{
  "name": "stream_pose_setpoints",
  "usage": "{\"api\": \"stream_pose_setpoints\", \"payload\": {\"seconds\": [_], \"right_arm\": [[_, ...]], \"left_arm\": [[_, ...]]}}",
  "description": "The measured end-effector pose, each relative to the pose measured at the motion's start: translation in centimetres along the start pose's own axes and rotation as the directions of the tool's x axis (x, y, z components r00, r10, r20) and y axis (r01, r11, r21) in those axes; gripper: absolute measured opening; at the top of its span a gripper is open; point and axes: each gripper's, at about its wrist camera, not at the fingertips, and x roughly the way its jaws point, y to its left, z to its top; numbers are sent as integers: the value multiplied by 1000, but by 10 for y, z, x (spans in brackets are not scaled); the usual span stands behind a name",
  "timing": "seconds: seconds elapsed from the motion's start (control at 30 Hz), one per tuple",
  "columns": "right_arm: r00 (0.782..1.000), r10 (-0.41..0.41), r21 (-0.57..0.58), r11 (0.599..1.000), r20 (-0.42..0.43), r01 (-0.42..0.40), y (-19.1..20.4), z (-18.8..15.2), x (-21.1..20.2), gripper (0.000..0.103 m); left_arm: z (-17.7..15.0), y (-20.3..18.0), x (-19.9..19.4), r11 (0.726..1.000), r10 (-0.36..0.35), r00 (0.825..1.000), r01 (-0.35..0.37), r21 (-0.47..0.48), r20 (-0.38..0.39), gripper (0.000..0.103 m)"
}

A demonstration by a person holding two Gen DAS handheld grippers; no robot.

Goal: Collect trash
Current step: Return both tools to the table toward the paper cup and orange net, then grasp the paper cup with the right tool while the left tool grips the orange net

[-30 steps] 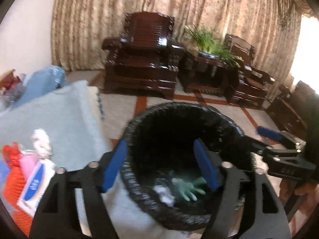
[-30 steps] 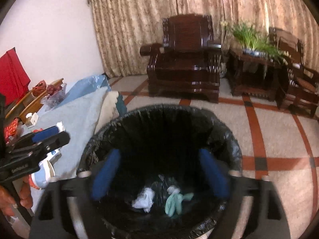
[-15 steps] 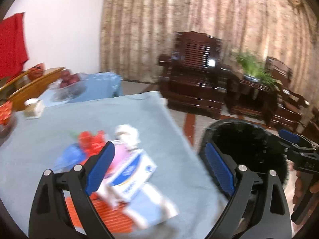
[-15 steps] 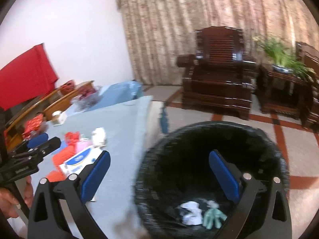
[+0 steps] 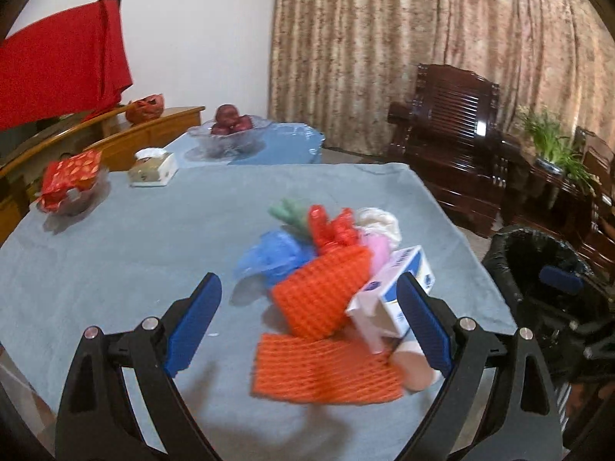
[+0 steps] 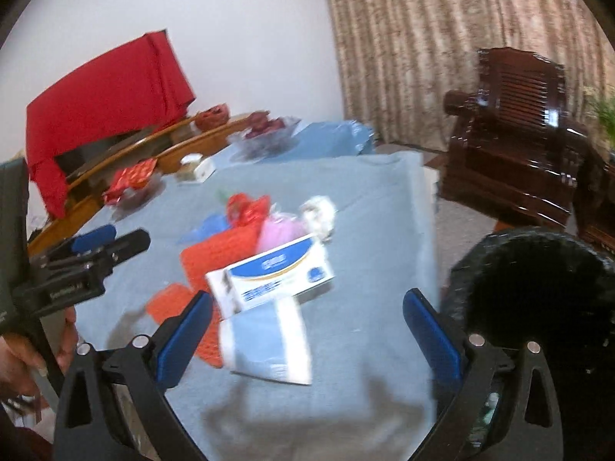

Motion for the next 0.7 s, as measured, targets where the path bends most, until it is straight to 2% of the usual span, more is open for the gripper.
{"api": "stream_pose_setpoints", "payload": {"seconds": [0.2,0.7], "right_arm": [[998,34,-22,999,-50,-35,19,-14,25,97],[981,46,-16,999,-187,-50,22,-36,72,97]], "left_arm": [[-11,15,3,999,22,1000,-22,-24,-13,90],[-35,27,18,999,39,997,-41,-30,-67,90]]}}
